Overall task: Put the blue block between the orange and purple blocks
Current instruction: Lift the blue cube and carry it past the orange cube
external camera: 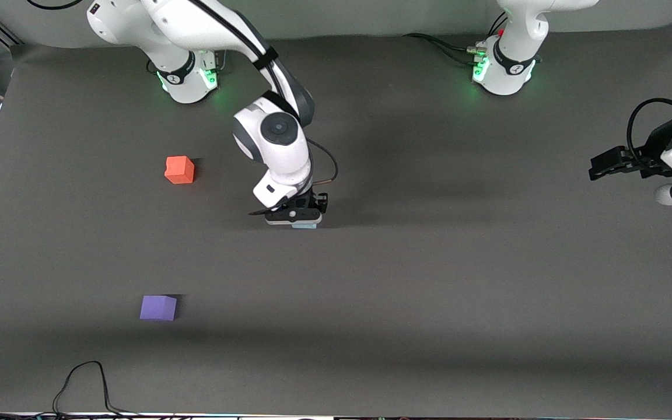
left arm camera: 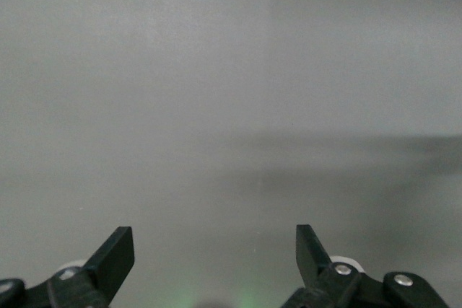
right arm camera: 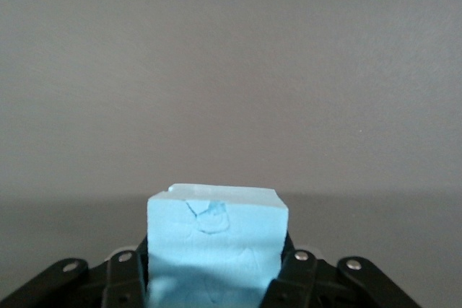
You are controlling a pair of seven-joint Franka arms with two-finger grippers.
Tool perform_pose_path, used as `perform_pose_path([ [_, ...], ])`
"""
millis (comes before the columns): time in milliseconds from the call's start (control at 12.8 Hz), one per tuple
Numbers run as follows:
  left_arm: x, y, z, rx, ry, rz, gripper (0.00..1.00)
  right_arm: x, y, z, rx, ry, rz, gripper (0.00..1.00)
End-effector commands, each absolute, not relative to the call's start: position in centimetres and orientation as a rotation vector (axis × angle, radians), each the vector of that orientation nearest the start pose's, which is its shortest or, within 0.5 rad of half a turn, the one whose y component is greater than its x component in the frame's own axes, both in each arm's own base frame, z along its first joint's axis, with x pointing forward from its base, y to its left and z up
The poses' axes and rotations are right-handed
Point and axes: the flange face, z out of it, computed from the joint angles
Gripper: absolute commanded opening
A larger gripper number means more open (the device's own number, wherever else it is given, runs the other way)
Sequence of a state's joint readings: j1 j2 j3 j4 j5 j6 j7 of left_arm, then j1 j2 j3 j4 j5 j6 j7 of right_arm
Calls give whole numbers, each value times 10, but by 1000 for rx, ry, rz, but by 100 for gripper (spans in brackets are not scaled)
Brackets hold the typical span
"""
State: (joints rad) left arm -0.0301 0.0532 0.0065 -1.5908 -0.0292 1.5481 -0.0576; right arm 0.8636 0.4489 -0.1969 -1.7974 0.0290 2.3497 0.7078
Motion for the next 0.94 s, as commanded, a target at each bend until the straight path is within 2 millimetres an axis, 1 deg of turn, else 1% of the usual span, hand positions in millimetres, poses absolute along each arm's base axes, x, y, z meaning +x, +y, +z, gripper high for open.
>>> perform_pose_path([
  [0, 561, -21, 585, -3134, -10, 122, 100, 534, 395, 401, -3046, 107, -142, 39],
  [157, 560, -24, 586, -3116, 6, 118, 100, 546, 388, 465, -3043, 49, -81, 39],
  [235, 561, -24, 587, -3116, 6, 111, 100, 556, 372, 492, -3053, 64, -47, 39],
  [313, 561, -25, 587, -3116, 6, 108, 100, 558, 363, 509, -3062, 46, -21, 39],
  [391, 561, -23, 587, -3116, 1, 108, 100, 556, 352, 522, -3063, 10, -12, 39],
  [470, 561, -21, 587, -3121, -6, 109, 100, 560, 324, 536, -3054, -8, -26, 39],
  [548, 562, -22, 586, -3121, -4, 104, 100, 561, 297, 545, -3054, -54, -23, 39],
  [626, 561, -21, 587, -3121, -6, 104, 100, 563, 264, 562, -3052, -64, -35, 39],
  [783, 562, -19, 586, -3129, -14, 103, 100, 565, 200, 584, -3061, -106, 9, 39],
  [861, 562, -19, 587, -3129, -14, 100, 100, 566, 164, 594, -3059, -129, 24, 39],
])
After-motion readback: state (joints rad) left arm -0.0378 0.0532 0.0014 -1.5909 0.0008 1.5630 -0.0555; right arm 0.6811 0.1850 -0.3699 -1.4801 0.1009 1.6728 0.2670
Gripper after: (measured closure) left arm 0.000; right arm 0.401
